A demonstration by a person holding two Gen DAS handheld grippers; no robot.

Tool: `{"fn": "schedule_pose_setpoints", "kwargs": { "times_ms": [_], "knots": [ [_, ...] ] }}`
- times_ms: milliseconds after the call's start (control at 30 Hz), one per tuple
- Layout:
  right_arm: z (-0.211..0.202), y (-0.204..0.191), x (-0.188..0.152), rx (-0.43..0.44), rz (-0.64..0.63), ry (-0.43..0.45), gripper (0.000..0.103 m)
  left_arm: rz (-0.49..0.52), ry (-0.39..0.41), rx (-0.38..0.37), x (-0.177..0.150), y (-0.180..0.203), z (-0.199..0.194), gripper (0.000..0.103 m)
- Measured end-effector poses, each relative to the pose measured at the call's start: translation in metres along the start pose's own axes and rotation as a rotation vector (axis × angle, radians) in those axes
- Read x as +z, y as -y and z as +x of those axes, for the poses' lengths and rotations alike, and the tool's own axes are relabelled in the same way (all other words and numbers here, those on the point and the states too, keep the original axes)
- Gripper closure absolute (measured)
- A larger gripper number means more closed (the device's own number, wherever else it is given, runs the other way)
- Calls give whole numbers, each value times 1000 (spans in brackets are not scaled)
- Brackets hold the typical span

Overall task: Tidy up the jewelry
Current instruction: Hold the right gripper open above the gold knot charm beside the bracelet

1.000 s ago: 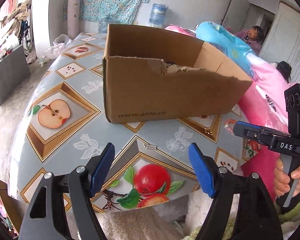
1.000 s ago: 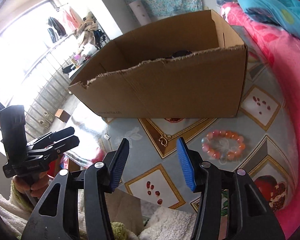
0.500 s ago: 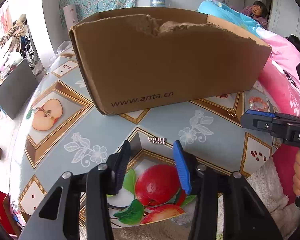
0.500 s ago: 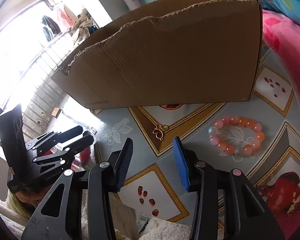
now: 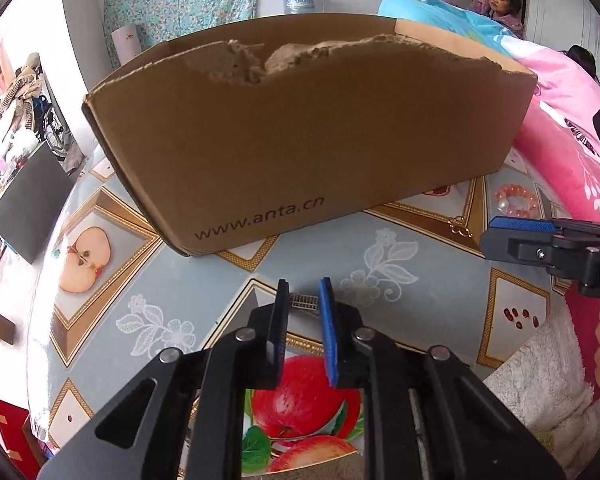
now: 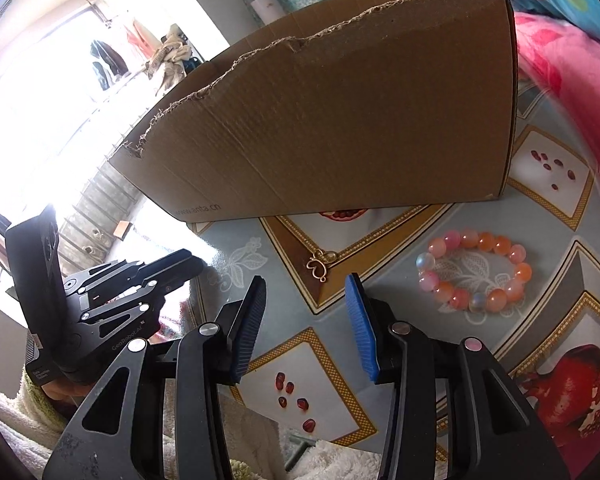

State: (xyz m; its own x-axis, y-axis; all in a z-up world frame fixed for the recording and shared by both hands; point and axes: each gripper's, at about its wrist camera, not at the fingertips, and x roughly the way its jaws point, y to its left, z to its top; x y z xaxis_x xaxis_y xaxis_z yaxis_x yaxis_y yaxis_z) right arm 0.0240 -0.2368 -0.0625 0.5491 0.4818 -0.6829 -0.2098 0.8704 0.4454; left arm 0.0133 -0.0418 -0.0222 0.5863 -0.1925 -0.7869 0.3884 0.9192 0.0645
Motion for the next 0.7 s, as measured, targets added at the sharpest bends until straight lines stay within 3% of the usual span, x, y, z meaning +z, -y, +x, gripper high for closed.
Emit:
{"fn": "schedule_pose_setpoints", "kwargs": {
  "times_ms": [100,200,367,500,633,700],
  "knots": [
    [-1,2,0,10,4,0,64,0,2,-2,1,1,0,89],
    [-2,3,1,13,1,-1,64,0,2,-12,2,1,-1,103],
    [-3,4,2,15,-2,-3,64,2,1,-4,2,-3,-4,103],
    [-3,3,2,14,-4,-5,64,-15,32,-46,1,-11,-15,103],
    [-3,3,3,11,-4,-6,64,33,15,-52,-1,-7,-11,91],
    [-3,2,3,7,-6,-8,64,47,-7,-48,-2,-4,-6,91]
  ]
}}
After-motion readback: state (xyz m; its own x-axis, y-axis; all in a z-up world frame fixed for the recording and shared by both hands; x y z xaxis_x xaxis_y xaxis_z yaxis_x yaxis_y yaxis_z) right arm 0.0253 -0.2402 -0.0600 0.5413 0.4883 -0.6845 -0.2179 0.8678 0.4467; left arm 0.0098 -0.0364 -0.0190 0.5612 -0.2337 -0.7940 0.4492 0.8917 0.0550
